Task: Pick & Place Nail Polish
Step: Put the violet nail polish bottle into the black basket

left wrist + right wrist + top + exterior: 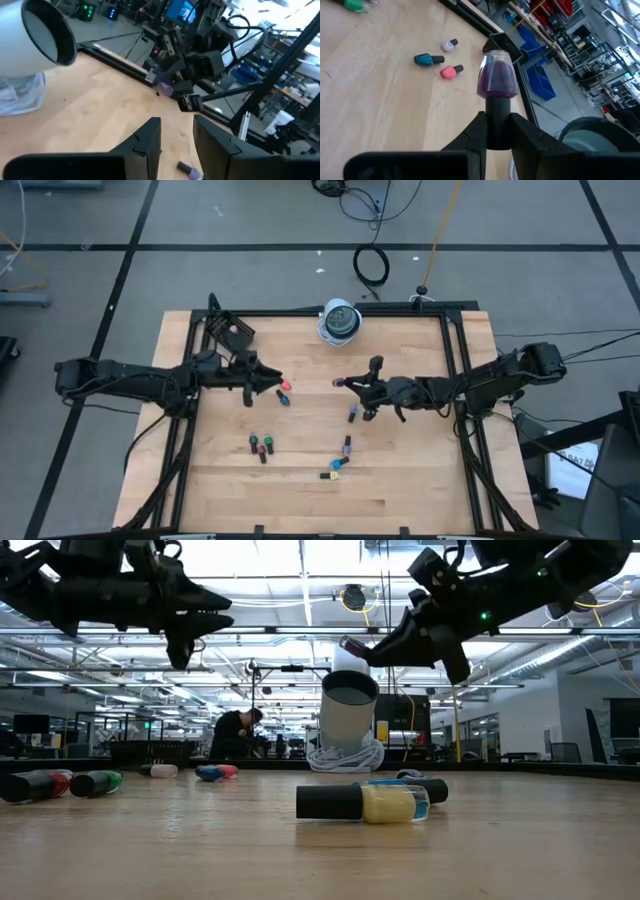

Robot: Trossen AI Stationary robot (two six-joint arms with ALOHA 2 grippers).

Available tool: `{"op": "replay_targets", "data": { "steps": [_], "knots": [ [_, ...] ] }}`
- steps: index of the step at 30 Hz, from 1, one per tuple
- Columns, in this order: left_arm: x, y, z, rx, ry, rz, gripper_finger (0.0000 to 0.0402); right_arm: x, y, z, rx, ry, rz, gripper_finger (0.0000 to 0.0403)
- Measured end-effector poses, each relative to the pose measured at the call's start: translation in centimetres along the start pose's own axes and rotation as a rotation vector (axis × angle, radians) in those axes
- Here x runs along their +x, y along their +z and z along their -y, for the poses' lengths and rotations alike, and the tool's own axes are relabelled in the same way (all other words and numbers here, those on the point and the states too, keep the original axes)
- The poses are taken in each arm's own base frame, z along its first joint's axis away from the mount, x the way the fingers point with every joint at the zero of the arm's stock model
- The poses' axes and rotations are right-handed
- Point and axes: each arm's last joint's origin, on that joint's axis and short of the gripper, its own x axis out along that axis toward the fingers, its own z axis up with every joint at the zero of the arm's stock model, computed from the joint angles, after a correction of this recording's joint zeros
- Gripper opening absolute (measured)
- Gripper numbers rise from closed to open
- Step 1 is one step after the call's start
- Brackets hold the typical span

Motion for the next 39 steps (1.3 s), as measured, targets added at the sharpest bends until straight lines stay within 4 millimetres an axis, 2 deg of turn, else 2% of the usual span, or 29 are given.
{"op": "replay_targets", "data": {
  "steps": [5,9,14,18,22,26,34,39],
  "knots": [
    [2.3,-1.1,0.1,-0.114,0.061,-0.067,0.0113,0.0,-0.1,0.0,-0.009,0.003,-0.005,0.0047],
    [5.8,-0.7,0.7,-0.147,0.054,-0.112,0.0125,0.1,-0.1,0.1,-0.009,0.0,-0.008,0.0047],
    [10.6,0.0,1.0,-0.141,0.047,-0.139,0.0189,0.1,-0.3,0.2,-0.012,-0.007,-0.021,0.0047],
    [13.2,0.1,0.3,-0.118,0.082,-0.166,0.0253,0.1,-0.4,0.2,-0.026,-0.021,-0.044,0.0047],
    [14.6,0.0,-0.5,-0.129,0.104,-0.176,0.0297,0.1,-0.5,0.2,-0.021,-0.02,-0.048,0.0047],
    [15.6,-0.2,-0.9,-0.136,0.131,-0.173,0.0318,0.1,-0.4,0.2,-0.018,-0.02,-0.043,0.0047],
    [18.3,0.3,-0.9,-0.1,0.133,-0.141,0.0324,0.2,-0.5,0.3,-0.014,-0.025,-0.048,0.0047],
    [18.6,0.2,-1.0,-0.098,0.139,-0.149,0.0324,0.2,-0.5,0.3,-0.015,-0.025,-0.05,0.0047]
  ]
}}
